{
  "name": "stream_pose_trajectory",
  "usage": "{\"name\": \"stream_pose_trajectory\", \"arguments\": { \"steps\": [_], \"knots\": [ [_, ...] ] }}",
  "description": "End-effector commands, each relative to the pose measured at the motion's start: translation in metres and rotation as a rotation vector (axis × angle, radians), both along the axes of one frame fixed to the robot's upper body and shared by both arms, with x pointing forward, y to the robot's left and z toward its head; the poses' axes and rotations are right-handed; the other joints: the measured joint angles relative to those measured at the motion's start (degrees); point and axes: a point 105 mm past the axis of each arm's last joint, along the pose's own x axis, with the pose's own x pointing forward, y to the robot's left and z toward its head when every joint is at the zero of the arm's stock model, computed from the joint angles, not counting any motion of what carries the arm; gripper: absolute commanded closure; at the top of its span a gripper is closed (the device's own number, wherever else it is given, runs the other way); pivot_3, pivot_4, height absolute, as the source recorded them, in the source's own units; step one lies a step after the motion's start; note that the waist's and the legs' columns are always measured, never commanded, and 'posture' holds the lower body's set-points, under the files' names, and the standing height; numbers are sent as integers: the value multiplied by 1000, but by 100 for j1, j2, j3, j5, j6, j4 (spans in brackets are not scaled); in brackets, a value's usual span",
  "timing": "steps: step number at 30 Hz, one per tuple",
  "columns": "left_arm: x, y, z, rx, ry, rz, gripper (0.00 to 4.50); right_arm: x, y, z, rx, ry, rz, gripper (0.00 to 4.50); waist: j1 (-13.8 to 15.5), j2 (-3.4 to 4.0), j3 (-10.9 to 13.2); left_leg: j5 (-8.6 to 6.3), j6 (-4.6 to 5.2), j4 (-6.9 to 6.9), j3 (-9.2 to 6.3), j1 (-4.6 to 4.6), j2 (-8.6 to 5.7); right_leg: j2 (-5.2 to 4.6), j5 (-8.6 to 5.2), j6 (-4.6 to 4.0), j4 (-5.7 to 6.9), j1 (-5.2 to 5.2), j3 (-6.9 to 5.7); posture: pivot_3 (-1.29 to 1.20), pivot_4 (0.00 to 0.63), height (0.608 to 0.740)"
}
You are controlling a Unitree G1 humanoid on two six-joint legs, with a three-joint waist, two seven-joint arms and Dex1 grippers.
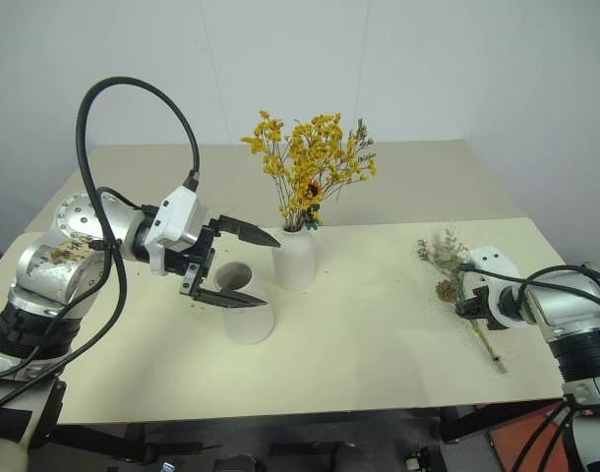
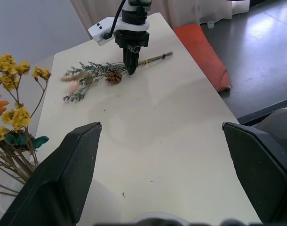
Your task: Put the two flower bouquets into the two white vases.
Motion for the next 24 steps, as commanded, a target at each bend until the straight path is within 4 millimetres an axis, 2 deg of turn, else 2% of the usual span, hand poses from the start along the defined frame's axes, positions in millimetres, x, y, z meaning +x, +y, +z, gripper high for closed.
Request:
{"name": "stream_pose_trajectory", "arguments": {
  "steps": [1, 7, 12, 14, 17, 19, 22, 24],
  "knots": [
    [0, 4, 12, -19, -67, 26, 0, 3, 0, 13, -19, -34, 0, 4445, 0, 0, 0, 0, 0, 0, 0, 0, 0, 0, 0, 0, 0, 0, 0, 0, 150, 740],
    [4, 12, 17, -36, -77, 66, 0, 0, -11, 25, -8, -92, -117, 4445, 0, 0, 0, 0, 0, 0, 0, -1, 0, 0, 0, 0, 1, -1, 0, 0, 150, 740],
    [9, 28, 23, -73, -66, 125, 0, -3, -24, 60, -26, -349, -307, 4445, 7, 0, 0, 0, 0, -1, -2, -3, 0, 0, 0, 0, 4, -4, 0, 0, 150, 740],
    [11, 37, 28, -104, -53, 155, 0, -8, -16, 88, -34, -584, -318, 4445, 8, 1, 0, 0, 0, -1, -1, -2, 0, 0, 0, 0, 6, -4, 1, 0, 150, 740],
    [13, 53, 24, -78, -51, 218, 0, -26, 7, 134, -27, -983, -269, 4445, -5, 4, -1, 0, 0, -5, -3, -1, 2, 3, -1, 1, 11, -10, 2, 0, 150, 740],
    [14, 60, 21, -59, -50, 239, 0, -37, 18, 148, -25, -1121, -233, 4445, 1, 6, 1, 0, 0, -5, -2, -1, 1, 3, -1, 2, 12, -9, 3, 0, 150, 740],
    [12, 69, 18, -62, -23, 264, 0, -58, 45, 178, 250, -1339, -203, 4445, -3, 6, 0, 0, -1, -1, -2, 2, 3, 1, -1, 2, 11, -3, 1, 0, 150, 740],
    [12, 73, 15, -62, -9, 281, 0, -74, 63, 188, 332, -1445, -120, 4445, -1, 7, 1, 0, -1, -5, -4, 9, 5, 3, -1, 1, 16, -1, 0, 0, 150, 740]
  ]
}}
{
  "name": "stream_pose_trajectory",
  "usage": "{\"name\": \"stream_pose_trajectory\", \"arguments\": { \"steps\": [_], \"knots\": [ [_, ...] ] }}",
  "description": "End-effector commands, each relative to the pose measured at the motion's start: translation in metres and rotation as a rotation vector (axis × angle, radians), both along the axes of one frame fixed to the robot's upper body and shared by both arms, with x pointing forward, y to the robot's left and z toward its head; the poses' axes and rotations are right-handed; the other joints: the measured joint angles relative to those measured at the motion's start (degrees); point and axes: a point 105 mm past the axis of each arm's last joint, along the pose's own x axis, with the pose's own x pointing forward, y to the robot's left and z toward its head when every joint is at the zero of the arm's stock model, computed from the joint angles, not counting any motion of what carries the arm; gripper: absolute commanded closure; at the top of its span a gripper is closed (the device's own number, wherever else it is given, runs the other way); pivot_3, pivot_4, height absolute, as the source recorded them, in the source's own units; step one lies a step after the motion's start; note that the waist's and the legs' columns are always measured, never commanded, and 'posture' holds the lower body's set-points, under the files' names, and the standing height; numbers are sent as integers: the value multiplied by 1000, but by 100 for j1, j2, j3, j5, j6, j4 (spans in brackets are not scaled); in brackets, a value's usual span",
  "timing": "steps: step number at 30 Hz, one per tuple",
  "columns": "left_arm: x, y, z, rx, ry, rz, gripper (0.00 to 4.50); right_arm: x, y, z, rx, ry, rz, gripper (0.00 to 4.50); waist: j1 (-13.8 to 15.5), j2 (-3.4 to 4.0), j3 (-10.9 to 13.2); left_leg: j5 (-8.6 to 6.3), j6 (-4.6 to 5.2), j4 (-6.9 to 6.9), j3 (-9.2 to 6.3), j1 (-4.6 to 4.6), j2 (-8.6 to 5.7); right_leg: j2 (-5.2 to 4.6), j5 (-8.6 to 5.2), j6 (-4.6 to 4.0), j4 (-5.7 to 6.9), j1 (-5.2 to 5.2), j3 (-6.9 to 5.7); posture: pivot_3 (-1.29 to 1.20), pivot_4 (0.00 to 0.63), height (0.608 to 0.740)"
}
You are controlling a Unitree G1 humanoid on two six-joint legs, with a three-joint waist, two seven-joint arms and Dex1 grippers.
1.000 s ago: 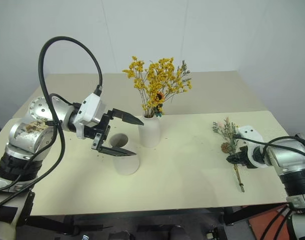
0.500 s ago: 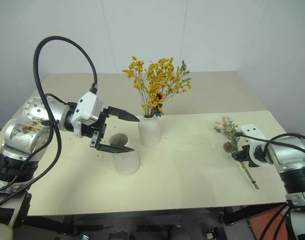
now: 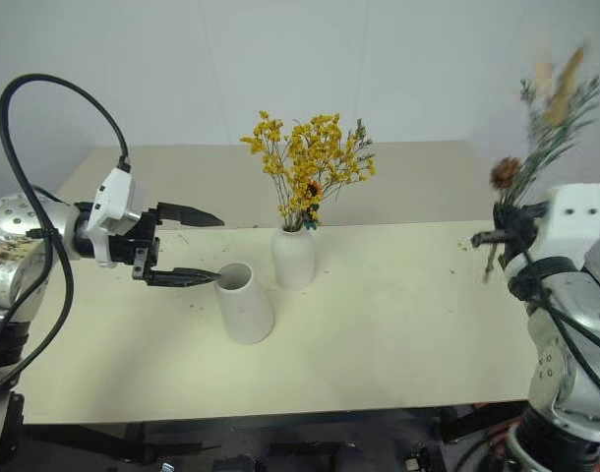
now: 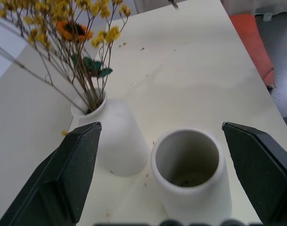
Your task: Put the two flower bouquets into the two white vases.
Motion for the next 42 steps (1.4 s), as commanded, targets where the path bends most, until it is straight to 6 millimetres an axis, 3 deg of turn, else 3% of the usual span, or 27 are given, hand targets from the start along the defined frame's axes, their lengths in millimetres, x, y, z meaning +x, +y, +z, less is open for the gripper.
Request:
{"name": "stream_pose_trajectory", "arguments": {
  "steps": [1, 10, 18, 24, 32, 42],
  "knots": [
    [-4, 7, 10, -15, -32, 17, 0, -33, 24, 32, -27, -239, 105, 4445, 2, 2, 1, 0, 0, 0, -1, 0, 0, 1, -1, -1, 1, -1, 0, 0, 150, 740],
    [3, 27, 2, -18, 21, 96, 0, -72, 100, 40, 47, -258, 758, 4445, 0, 2, 1, 0, 0, 0, 1, 7, 1, -1, -2, -6, 1, 7, -1, 0, 150, 740],
    [3, 33, -1, -28, 45, 105, 0, -60, 159, 45, 96, -219, 1124, 4445, -30, 2, 1, 0, 1, -3, 5, 20, 3, 4, -7, -13, 11, 8, 5, 0, 150, 740],
    [-5, 39, -5, -30, 61, 121, 0, -28, 203, 42, 73, -225, 1242, 4445, -21, 3, 2, 0, 1, -2, 3, 8, 3, 4, -10, -18, 11, -2, 0, 0, 150, 740],
    [-17, 50, -13, -50, 91, 180, 0, -14, 254, 37, -9, -289, 1304, 4445, -1, 6, 4, 0, 0, -3, -3, 2, 7, 5, -10, -21, 16, -14, -8, 0, 150, 740],
    [-19, 53, -24, -78, 125, 216, 0, -5, 276, 8, -8, -282, 1268, 4445, -1, 7, 4, 0, 0, -4, -6, 5, 7, 5, -10, -22, 19, -14, -12, 0, 150, 740]
  ]
}}
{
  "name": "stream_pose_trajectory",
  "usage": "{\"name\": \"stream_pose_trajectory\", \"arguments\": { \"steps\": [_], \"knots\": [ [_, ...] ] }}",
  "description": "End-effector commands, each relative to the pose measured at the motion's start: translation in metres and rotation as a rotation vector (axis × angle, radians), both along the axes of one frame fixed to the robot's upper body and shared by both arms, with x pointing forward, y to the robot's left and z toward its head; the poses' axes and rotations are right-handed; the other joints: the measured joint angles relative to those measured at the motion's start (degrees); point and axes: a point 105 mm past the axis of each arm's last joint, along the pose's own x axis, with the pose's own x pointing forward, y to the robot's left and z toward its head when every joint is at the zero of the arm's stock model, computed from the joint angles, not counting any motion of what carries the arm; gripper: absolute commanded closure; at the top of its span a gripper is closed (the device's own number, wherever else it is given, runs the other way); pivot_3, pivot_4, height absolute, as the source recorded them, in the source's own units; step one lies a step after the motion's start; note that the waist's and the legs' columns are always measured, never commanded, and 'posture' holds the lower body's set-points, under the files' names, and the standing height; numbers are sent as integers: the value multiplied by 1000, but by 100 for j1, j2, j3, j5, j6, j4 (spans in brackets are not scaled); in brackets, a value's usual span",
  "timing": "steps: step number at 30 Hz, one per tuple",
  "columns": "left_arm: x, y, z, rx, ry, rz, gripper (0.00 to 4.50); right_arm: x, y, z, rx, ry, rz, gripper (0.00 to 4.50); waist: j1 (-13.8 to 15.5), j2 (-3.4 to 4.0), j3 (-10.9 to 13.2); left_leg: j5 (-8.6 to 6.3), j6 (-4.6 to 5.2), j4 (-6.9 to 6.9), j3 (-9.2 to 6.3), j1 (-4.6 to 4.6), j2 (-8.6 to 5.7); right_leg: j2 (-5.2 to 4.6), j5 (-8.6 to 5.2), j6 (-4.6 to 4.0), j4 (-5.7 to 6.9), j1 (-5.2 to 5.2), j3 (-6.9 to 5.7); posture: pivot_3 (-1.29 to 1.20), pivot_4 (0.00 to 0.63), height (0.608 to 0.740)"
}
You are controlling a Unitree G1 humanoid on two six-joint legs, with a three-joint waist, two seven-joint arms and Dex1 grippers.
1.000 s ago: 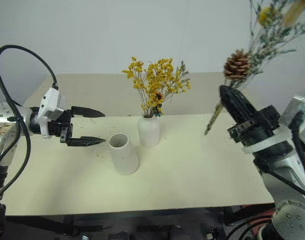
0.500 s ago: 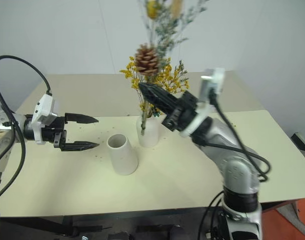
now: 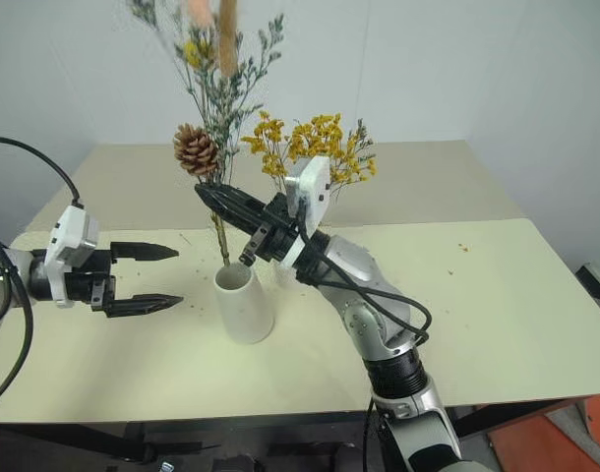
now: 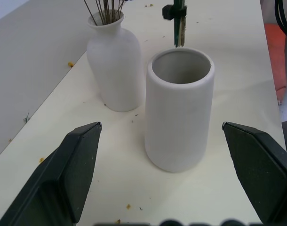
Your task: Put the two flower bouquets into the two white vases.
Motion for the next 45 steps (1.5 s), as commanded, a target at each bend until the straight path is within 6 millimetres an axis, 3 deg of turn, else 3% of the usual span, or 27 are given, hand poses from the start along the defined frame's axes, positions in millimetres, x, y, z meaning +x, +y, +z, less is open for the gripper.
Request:
{"name": "stream_pose_trajectory", "arguments": {
  "steps": [1, 11, 25, 28, 38, 45],
  "knots": [
    [-3, -2, 12, -4, -46, -6, 0, -3, 0, 0, 17, -47, -17, 4445, -5, 0, 0, 0, 0, 0, 0, 0, 0, 0, 0, 0, 0, 0, 0, 0, 150, 740],
    [2, -3, 12, 3, -55, -16, 0, 3, 1, -39, -71, -46, -89, 4445, -12, 0, 0, 0, 0, -2, 1, 4, 0, 1, 0, -1, 1, 2, 0, 0, 150, 740],
    [6, -7, 12, 5, -54, -37, 0, -2, 3, -49, -65, -33, -115, 4445, -13, 0, 0, 0, 0, -2, 0, 5, 0, 1, -1, -2, 0, 3, 1, 0, 150, 740],
    [7, -7, 11, 6, -53, -39, 0, -4, 3, -48, -66, -39, -113, 3730, -13, 0, 0, 0, 0, -2, 0, 5, 0, 2, -1, -2, 0, 3, 1, 0, 150, 740],
    [9, -9, 9, 5, -57, -44, 0, -6, -8, -51, -135, -73, -161, 183, -9, 0, 0, 0, 0, -2, 0, 5, 0, 1, -1, -2, 0, 4, 0, 0, 150, 740],
    [11, -9, 6, 6, -57, -43, 0, -10, -30, -61, -185, -52, -207, 40, -7, 0, 0, 0, 0, -3, 0, 4, 0, 1, -2, -3, 0, 4, 0, 0, 150, 740]
  ]
}}
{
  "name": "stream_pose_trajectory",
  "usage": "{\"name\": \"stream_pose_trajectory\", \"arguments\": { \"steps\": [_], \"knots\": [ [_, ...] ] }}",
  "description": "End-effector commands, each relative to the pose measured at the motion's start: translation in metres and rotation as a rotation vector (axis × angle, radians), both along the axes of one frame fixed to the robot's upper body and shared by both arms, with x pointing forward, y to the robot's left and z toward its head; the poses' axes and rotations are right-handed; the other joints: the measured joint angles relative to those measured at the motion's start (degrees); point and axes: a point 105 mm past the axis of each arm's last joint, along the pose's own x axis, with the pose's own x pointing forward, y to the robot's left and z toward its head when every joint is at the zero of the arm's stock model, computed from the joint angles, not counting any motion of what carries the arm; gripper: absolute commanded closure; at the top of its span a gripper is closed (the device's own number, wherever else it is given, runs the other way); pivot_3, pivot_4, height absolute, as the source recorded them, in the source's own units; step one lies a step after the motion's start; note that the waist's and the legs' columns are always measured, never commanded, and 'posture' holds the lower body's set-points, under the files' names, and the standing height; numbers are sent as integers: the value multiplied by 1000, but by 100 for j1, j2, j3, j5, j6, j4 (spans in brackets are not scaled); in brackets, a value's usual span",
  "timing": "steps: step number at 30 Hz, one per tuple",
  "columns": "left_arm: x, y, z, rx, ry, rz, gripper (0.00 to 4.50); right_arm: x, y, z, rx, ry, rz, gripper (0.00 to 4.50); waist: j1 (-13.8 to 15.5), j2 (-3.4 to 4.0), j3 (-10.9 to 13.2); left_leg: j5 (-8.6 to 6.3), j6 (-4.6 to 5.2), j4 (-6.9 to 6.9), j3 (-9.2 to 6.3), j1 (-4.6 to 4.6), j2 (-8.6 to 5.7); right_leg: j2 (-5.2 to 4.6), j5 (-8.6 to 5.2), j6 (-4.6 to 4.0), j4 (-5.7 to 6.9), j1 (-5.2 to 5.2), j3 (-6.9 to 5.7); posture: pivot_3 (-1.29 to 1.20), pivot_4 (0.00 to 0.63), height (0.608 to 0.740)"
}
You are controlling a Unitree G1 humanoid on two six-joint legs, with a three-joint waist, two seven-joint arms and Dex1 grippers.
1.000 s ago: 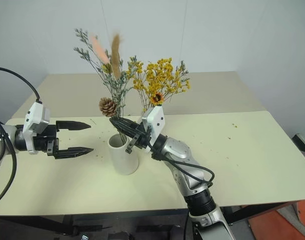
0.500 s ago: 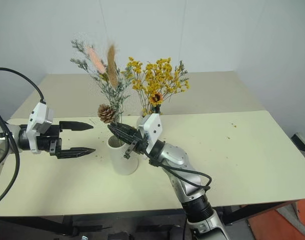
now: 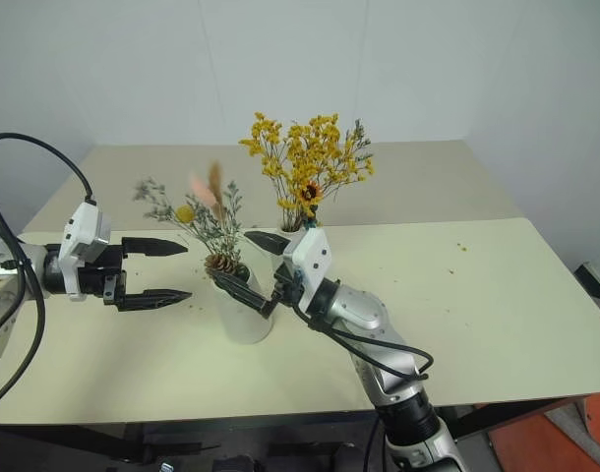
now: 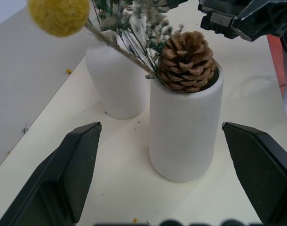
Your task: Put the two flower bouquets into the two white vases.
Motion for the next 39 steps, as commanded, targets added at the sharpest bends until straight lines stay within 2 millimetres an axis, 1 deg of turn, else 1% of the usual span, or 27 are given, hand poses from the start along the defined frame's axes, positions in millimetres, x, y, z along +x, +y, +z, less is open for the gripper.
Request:
{"name": "stream_pose_trajectory", "arguments": {
  "steps": [1, 4, 8, 11, 14, 16, 19, 20, 23, 24, 25, 28, 32, 36, 39],
  "knots": [
    [0, -2, 7, 1, -42, -15, 0, -10, -14, 10, 16, -33, -16, 40, 1, 0, 0, 0, 0, 0, 0, 0, 0, -1, 0, 0, 0, 1, 0, 0, 150, 740],
    [0, -4, 9, -14, -47, -26, 0, -18, -26, 10, -7, -49, -39, 40, 7, -1, 0, 0, 0, 0, 0, 1, 0, 0, 0, 0, 0, 1, 0, 0, 150, 740],
    [-1, -4, 12, -27, -54, -31, 0, -28, -55, 16, -35, -62, -88, 40, 10, -2, 0, 0, 0, 1, 0, -1, -1, -1, -1, 1, -1, 3, -1, 0, 150, 740],
    [-2, -2, 12, -33, -54, -30, 0, -36, -86, 18, -93, -41, -123, 40, 26, -3, 0, 0, 0, 1, 0, 2, 0, -1, -1, 1, -2, 7, -1, 0, 150, 740],
    [-4, 0, 12, -38, -51, -25, 0, -44, -122, 17, -192, 11, -161, 40, 55, -5, 1, 0, 0, 2, -1, 0, -1, -3, -2, 2, -7, 10, -4, 0, 150, 740],
    [-6, 3, 12, -46, -47, -19, 0, -49, -145, 13, -318, 17, -199, 40, 56, -6, 1, 0, 1, 1, 0, 3, -1, -3, -2, 2, -9, 14, -3, 0, 150, 740],
    [-8, 7, 10, -54, -40, -4, 0, -55, -176, 12, -451, 79, -226, 40, 24, -6, 1, -1, 2, -2, 5, 10, 0, -2, -6, 7, -9, 19, 1, 0, 150, 740],
    [-9, 8, 10, -53, -41, 5, 0, -56, -185, 12, -491, 100, -235, 40, 18, -6, 1, -1, 2, -1, 6, 10, 1, -1, -24, 35, -9, 19, 2, 0, 150, 740],
    [-9, 12, 14, -77, -54, 35, 0, -64, -211, 7, -645, 177, -243, 40, 23, -8, 0, -1, 2, 0, 9, 14, 2, 0, -29, 45, -10, 25, 5, 0, 150, 740],
    [-11, 12, 15, -82, -54, 33, 0, -66, -222, 8, -682, 203, -260, 40, 37, -9, 0, -1, 2, 0, 9, 15, 1, -2, -30, 46, -11, 26, 5, 0, 150, 740],
    [-13, 12, 16, -83, -54, 31, 0, -68, -229, 9, -702, 217, -272, 40, 45, -9, 0, -1, 2, 0, 9, 12, 1, -1, -30, 47, -12, 27, 3, 0, 150, 740],
    [-19, 13, 14, -76, -43, 26, 0, -68, -247, 16, -732, 220, -325, 40, 45, -10, 0, -1, 2, 1, 10, 10, 1, -3, -30, 47, -16, 27, 4, 0, 150, 740],
    [-23, 16, 14, -70, -36, 40, 0, -66, -260, 21, -763, 200, -390, 40, 41, -10, 0, -1, 1, 1, 10, 12, 2, -2, -30, 47, -14, 26, 4, 0, 150, 740],
    [-26, 18, 16, -56, -36, 60, 0, -63, -261, 19, -791, 211, -408, 40, 46, -10, 0, -1, 1, 1, 11, 11, 1, -3, -31, 49, -15, 26, 5, 0, 150, 740],
    [-27, 19, 21, -50, -41, 66, 0, -65, -256, 20, -789, 209, -387, 40, 47, -10, 0, -1, 1, 0, 11, 10, 1, -3, -31, 49, -16, 26, 4, 0, 150, 740]
  ]
}}
